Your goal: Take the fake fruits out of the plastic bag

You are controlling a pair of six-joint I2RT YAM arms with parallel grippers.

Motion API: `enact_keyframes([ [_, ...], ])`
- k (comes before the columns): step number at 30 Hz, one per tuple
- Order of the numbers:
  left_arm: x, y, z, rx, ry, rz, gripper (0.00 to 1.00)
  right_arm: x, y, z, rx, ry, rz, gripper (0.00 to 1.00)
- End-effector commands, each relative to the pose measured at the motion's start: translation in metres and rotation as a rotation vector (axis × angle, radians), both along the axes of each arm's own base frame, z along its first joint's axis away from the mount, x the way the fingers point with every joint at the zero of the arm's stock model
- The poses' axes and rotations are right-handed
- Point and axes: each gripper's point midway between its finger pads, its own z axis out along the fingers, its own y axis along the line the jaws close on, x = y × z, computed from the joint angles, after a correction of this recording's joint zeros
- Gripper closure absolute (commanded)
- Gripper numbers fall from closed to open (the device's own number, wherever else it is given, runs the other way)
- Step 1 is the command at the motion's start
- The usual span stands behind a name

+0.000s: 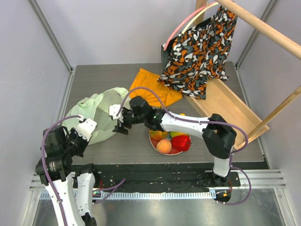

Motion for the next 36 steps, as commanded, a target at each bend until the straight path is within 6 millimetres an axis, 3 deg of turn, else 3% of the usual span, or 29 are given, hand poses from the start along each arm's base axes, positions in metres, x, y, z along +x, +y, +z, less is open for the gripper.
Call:
enact_keyframes([
  [1, -0.033, -0.012, -0.009, -0.040, 0.115, -0.022, 1.00, -0.024, -0.005, -0.013, -0.105, -0.205, 0.249, 0.25],
  [4, -0.032, -0.012, -0.007, -0.035, 0.115, -0.026, 1.00, -0.016, -0.004, -0.039, -0.175, -0.250, 0.269, 0.24],
  [7, -0.030, -0.010, -0.007, -0.026, 0.107, -0.031, 1.00, 0.006, 0.002, -0.065, -0.246, -0.312, 0.181, 0.24],
  [10, -0.026, -0.009, -0.012, -0.017, 0.113, -0.043, 1.00, 0.033, 0.001, -0.072, -0.305, -0.393, 0.055, 0.53],
  [12, -0.019, -0.008, -0.016, -0.016, 0.115, -0.053, 1.00, 0.038, -0.008, -0.072, -0.336, -0.418, 0.023, 0.84],
  [13, -0.016, -0.009, -0.017, -0.027, 0.124, -0.065, 1.00, 0.032, -0.018, -0.060, -0.345, -0.431, 0.029, 0.91],
  [14, -0.014, -0.010, -0.017, -0.030, 0.124, -0.073, 1.00, 0.020, -0.033, -0.073, -0.394, -0.427, 0.049, 0.94],
  [15, -0.013, -0.011, -0.016, -0.034, 0.128, -0.084, 1.00, 0.009, -0.043, -0.068, -0.407, -0.420, 0.053, 0.99],
  [16, -0.012, -0.012, -0.014, -0.033, 0.132, -0.097, 1.00, -0.021, -0.056, -0.050, -0.402, -0.400, 0.103, 0.99],
  [18, -0.017, -0.015, -0.013, -0.041, 0.163, -0.128, 1.00, -0.067, -0.088, -0.066, -0.470, -0.288, 0.174, 0.99],
  [20, -0.025, -0.018, -0.016, -0.034, 0.185, -0.171, 1.00, -0.089, -0.095, -0.063, -0.450, -0.207, 0.148, 0.97],
  [24, -0.037, -0.019, -0.023, -0.013, 0.194, -0.194, 1.00, -0.088, -0.084, -0.076, -0.450, -0.153, 0.193, 0.76],
  [26, -0.041, -0.018, -0.025, 0.001, 0.195, -0.194, 1.00, -0.080, -0.069, -0.065, -0.427, -0.174, 0.181, 0.56],
  [28, -0.044, -0.017, -0.026, 0.016, 0.186, -0.184, 1.00, -0.072, -0.061, -0.066, -0.427, -0.146, 0.158, 0.52],
  [31, -0.046, -0.018, -0.027, 0.005, 0.180, -0.174, 1.00, -0.064, -0.051, -0.045, -0.358, -0.041, 0.127, 0.49],
  [32, -0.048, -0.020, -0.028, -0.008, 0.184, -0.165, 1.00, -0.069, -0.046, -0.033, -0.318, -0.001, 0.163, 0.47],
  [36, -0.050, -0.024, -0.029, -0.037, 0.185, -0.149, 1.00, -0.057, -0.053, -0.018, -0.262, 0.160, 0.122, 0.40],
])
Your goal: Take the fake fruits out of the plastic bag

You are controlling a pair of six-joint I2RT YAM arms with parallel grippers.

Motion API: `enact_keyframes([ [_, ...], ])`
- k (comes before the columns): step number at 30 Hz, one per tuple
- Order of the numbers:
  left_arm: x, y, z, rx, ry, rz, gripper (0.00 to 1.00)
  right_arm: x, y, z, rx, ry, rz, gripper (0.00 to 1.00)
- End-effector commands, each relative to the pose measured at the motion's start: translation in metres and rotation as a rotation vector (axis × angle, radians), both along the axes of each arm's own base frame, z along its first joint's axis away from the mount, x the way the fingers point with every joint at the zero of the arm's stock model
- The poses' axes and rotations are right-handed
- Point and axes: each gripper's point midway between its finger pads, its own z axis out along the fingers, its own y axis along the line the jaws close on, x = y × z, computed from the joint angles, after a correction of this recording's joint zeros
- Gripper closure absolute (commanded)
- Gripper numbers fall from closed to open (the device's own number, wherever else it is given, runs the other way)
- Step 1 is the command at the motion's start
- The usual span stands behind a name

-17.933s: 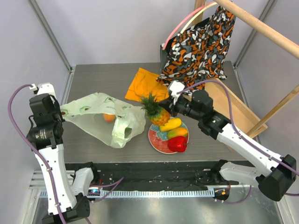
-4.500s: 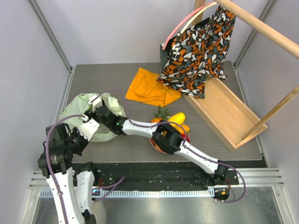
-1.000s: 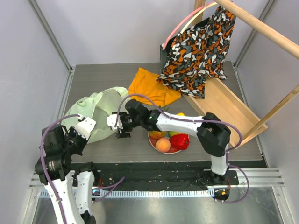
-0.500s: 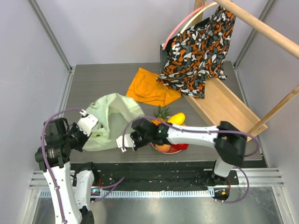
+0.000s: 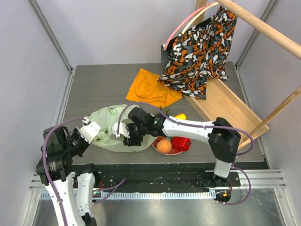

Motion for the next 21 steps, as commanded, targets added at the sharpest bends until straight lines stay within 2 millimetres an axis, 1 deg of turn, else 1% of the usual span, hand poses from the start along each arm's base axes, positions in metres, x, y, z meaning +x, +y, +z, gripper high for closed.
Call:
enact_keyframes([
  [1, -0.056, -0.020, -0.033, -0.104, 0.247, 0.010, 1.00, 0.007, 0.011, 0.058, 0.161, 0.191, -0.063, 0.39],
  [2, -0.056, -0.020, -0.033, -0.106, 0.248, 0.013, 1.00, 0.009, 0.011, 0.060, 0.168, 0.254, -0.104, 0.37],
  [3, -0.056, -0.020, -0.033, -0.104, 0.247, 0.012, 1.00, 0.007, 0.012, 0.065, 0.191, 0.299, -0.096, 0.34],
  [4, -0.058, -0.019, -0.035, -0.101, 0.254, 0.014, 1.00, 0.015, 0.010, 0.067, 0.204, 0.332, -0.118, 0.33],
  [5, -0.059, -0.019, -0.036, -0.101, 0.259, 0.014, 1.00, 0.015, 0.010, 0.072, 0.216, 0.393, -0.137, 0.31],
  [6, -0.059, -0.019, -0.036, -0.097, 0.259, 0.013, 1.00, 0.009, 0.011, 0.078, 0.238, 0.439, -0.102, 0.31],
  [7, -0.059, -0.019, -0.037, -0.099, 0.262, 0.012, 1.00, 0.013, 0.010, 0.083, 0.252, 0.464, -0.112, 0.30],
  [10, -0.060, -0.019, -0.038, -0.098, 0.267, 0.016, 1.00, 0.012, 0.011, 0.096, 0.294, 0.536, -0.112, 0.30],
  [12, -0.061, -0.018, -0.039, -0.094, 0.270, 0.017, 1.00, 0.017, 0.013, 0.108, 0.337, 0.571, -0.135, 0.30],
  [13, -0.061, -0.018, -0.039, -0.092, 0.269, 0.020, 1.00, 0.015, 0.014, 0.112, 0.350, 0.590, -0.119, 0.30],
  [16, -0.062, -0.016, -0.043, -0.081, 0.280, 0.023, 1.00, 0.022, 0.016, 0.122, 0.384, 0.605, -0.137, 0.31],
  [18, -0.063, -0.015, -0.046, -0.072, 0.279, 0.020, 1.00, 0.031, 0.018, 0.118, 0.390, 0.573, -0.184, 0.33],
  [19, -0.062, -0.014, -0.046, -0.072, 0.273, 0.021, 1.00, 0.036, 0.019, 0.110, 0.383, 0.531, -0.204, 0.35],
  [20, -0.061, -0.015, -0.047, -0.074, 0.273, 0.022, 1.00, 0.055, 0.019, 0.097, 0.365, 0.440, -0.318, 0.38],
  [21, -0.061, -0.015, -0.047, -0.077, 0.274, 0.023, 1.00, 0.050, 0.019, 0.086, 0.324, 0.398, -0.337, 0.38],
])
